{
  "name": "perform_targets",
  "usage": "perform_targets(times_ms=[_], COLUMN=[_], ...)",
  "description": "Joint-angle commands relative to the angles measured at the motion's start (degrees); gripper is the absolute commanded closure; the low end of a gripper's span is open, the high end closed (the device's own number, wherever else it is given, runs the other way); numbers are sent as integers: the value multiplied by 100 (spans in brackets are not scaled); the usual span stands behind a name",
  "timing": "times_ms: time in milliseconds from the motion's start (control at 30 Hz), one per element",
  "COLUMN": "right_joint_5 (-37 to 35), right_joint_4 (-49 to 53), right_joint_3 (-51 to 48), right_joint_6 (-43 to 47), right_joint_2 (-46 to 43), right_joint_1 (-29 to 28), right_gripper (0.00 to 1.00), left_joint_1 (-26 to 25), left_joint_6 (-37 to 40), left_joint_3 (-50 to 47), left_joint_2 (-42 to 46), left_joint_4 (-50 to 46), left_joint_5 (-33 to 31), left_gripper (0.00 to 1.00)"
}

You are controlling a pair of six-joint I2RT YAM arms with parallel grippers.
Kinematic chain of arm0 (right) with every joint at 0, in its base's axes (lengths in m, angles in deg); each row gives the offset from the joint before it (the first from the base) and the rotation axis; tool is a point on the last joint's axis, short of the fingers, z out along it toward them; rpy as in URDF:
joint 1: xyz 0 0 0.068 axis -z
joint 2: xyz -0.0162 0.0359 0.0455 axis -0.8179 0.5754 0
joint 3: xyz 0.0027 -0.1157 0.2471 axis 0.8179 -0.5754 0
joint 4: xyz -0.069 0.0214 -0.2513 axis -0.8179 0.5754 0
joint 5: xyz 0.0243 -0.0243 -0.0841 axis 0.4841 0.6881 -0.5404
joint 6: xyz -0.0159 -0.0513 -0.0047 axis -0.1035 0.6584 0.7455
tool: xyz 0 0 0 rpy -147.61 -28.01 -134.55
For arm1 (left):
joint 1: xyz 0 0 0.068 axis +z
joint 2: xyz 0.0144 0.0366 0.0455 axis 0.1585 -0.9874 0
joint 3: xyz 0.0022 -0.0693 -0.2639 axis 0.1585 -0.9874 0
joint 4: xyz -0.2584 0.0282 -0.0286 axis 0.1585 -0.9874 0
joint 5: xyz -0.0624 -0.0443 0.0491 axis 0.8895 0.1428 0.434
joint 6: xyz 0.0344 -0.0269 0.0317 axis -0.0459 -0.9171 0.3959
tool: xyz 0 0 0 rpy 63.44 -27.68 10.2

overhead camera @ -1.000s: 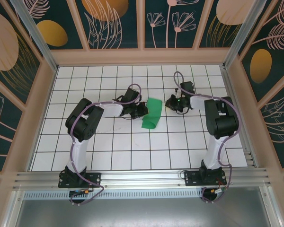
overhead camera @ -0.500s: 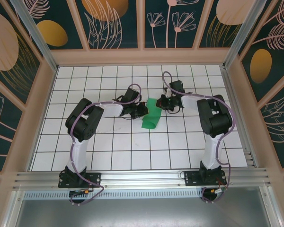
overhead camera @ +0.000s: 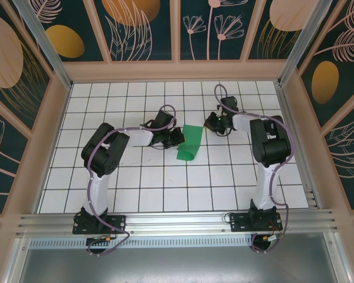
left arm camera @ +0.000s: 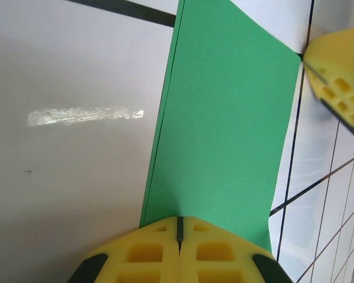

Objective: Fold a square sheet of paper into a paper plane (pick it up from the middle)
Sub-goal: Fold the square sheet of paper in half at the center of the table.

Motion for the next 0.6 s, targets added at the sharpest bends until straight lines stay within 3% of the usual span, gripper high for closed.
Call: perform_targets(times_ms=[0,267,567], right_joint_5=[-362,239,904], right_joint_4=[-79,-72,-645], right_joint_3=[10,-955,-2099], right_joint_6=[-130,-19,-434], right_joint_2=[-382,-1505,-1658], right_joint_1=[46,-642,-1191], right_gripper=[97,96,98], left_joint_1=[31,27,39], left_joint_6=[68,55,29], left_joint_3=[-431,-430,-463], left_joint_2=[-641,-633,-621], left_joint_4=[-1344,-1275,-1213], left_joint_5=[-925,-933,-967], left_gripper=[99,99,99])
